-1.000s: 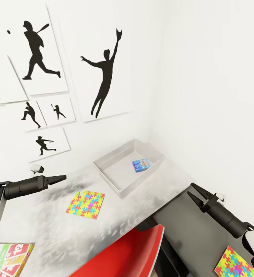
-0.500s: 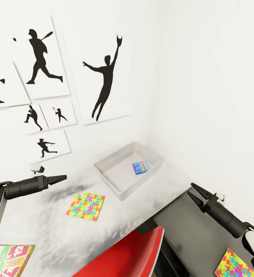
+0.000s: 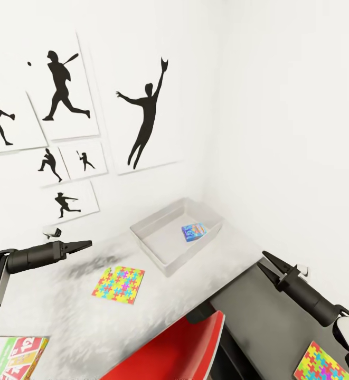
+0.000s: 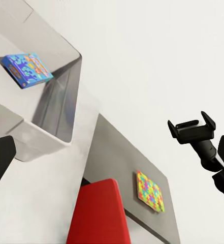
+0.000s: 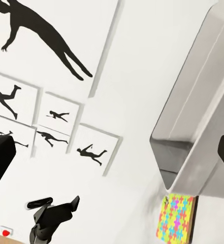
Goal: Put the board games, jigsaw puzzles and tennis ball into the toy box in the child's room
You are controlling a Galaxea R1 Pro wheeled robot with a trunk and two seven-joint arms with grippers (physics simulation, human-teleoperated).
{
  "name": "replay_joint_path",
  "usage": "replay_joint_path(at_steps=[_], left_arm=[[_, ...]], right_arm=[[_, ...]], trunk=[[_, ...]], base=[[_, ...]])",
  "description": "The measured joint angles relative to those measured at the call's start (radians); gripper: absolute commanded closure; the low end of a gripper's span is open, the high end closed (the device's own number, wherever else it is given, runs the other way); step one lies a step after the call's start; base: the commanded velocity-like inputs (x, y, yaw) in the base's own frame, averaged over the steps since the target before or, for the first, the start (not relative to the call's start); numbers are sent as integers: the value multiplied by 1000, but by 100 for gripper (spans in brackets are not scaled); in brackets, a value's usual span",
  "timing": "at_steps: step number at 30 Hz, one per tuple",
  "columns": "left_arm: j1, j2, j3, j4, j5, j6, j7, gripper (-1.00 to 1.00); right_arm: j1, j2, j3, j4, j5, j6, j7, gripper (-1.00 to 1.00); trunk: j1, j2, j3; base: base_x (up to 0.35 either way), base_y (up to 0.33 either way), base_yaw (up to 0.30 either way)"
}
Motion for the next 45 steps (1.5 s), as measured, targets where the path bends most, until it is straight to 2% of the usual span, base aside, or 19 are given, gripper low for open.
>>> replay_joint_path(at_steps=[28,36,45], left_arm=[[0,-3,-2,0,-2,0,0,-100],[0,-3,-2,0,-2,-1,0,-100],[0,-3,-2,0,-3,0,0,-100]], right_arm=[[0,0,0,0,0,0,0,-100],[0,0,0,1,0,1,-1,-100],[0,0,0,1,0,1,-1,-100]], trunk=[[0,0,46],[0,0,49],[0,0,46]], base=[[-31,7,0],[-16,6,-8],[-66,47,-196]])
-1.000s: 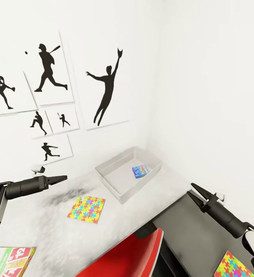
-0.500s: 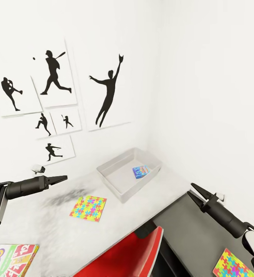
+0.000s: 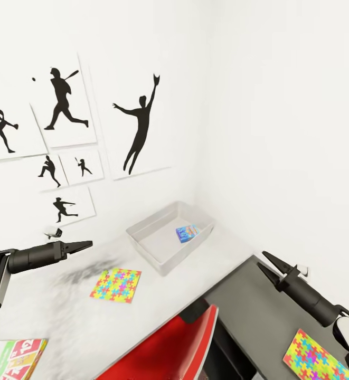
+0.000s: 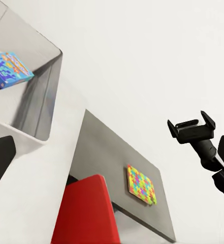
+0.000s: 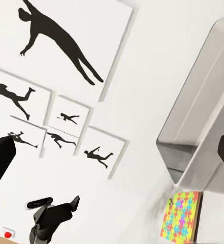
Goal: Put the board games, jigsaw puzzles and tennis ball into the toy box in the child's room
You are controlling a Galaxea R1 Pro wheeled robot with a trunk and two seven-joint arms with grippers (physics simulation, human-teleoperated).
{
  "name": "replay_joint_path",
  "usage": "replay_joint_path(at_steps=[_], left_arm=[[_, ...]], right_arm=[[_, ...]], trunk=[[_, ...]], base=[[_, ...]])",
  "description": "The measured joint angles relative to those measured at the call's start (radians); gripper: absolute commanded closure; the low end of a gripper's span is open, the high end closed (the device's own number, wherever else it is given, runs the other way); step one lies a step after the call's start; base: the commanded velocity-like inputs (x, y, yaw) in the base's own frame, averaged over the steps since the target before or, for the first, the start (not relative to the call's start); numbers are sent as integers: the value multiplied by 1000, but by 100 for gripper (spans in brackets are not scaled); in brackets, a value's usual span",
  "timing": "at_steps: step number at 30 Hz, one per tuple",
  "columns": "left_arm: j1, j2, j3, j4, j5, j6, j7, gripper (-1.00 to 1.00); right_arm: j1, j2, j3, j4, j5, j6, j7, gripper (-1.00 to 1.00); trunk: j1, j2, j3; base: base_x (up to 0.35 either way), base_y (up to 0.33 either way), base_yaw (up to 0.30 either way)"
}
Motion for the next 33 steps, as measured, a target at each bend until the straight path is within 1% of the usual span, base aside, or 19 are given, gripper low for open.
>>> replay_joint_path(at_steps=[9,21,33], left_arm=[[0,0,0,0,0,-1,0,-100],[0,1,0,0,1,-1,0,-100],[0,0,0,0,1,0,0,-100]], right_arm=[[0,0,0,0,0,-1,0,-100],[0,0,0,5,0,0,0,-100],[0,0,0,8,0,0,0,-100]], trunk=[[0,0,-6],[0,0,-11],[0,0,-13]], base=[[-178,133,-251],[-199,67,-265],[-198,184,-273]])
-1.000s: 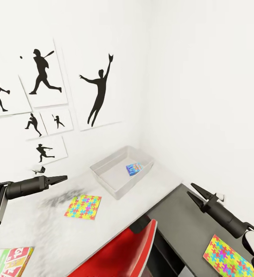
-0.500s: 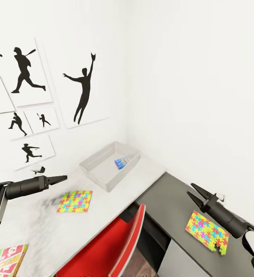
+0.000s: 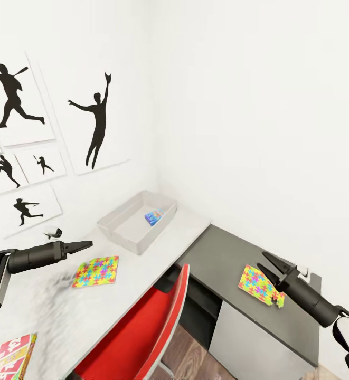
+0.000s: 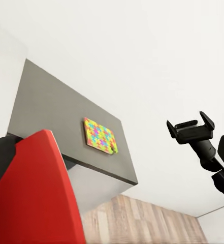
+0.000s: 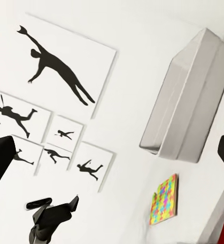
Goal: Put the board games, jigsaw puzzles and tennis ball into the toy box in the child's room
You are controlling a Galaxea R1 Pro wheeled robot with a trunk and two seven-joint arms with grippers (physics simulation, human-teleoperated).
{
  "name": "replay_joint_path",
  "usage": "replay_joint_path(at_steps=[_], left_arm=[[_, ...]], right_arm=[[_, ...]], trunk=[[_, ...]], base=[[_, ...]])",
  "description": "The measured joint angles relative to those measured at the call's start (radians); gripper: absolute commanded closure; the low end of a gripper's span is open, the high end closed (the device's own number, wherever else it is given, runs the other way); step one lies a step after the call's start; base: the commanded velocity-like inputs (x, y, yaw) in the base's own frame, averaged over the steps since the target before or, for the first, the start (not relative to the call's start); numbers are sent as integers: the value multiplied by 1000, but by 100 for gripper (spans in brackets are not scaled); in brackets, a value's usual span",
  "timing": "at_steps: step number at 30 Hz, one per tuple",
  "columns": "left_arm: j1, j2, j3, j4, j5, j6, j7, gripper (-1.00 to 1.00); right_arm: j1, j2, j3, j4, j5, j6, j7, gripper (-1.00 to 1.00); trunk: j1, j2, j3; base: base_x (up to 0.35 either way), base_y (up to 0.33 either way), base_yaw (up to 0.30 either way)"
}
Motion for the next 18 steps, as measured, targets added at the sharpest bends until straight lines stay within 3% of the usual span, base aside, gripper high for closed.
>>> replay_joint_path(at_steps=[18], left_arm=[[0,1,0,0,0,-2,0,-100]], right_arm=[[0,0,0,0,0,0,0,-100]], trunk=[[0,0,0]], base=[[-27,23,-276]])
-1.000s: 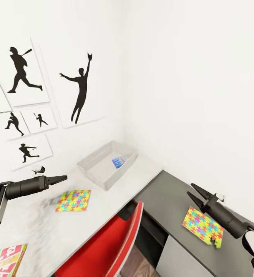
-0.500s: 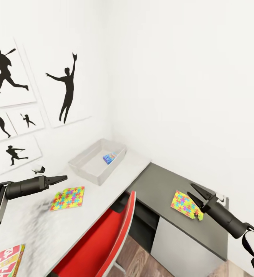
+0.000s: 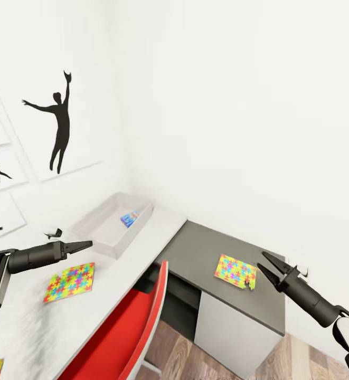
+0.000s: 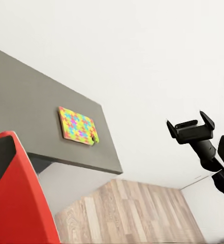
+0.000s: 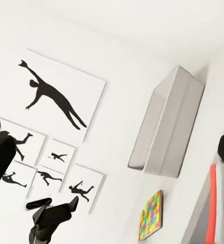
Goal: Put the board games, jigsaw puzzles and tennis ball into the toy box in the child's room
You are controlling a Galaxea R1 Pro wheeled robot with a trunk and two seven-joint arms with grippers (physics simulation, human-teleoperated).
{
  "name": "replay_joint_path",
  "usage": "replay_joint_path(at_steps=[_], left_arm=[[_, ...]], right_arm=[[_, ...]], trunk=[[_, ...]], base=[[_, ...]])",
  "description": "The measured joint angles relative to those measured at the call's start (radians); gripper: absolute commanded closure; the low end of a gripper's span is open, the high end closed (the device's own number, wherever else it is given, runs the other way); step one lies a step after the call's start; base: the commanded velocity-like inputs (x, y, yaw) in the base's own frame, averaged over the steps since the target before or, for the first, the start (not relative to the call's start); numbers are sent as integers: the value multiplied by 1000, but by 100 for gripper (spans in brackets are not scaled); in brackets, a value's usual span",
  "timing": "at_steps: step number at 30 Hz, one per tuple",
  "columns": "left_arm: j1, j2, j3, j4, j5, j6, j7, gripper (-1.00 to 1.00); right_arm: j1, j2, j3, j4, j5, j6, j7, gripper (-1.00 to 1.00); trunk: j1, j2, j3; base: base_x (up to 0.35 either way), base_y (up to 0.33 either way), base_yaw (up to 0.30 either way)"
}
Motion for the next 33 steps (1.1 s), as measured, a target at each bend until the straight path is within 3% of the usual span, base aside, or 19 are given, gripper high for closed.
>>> replay_joint_path(at_steps=[33], left_arm=[[0,-1,0,0,0,0,0,-100]], right_arm=[[0,0,-5,25,0,0,0,-100]], trunk=[[0,0,0]], base=[[-17,0,-279]])
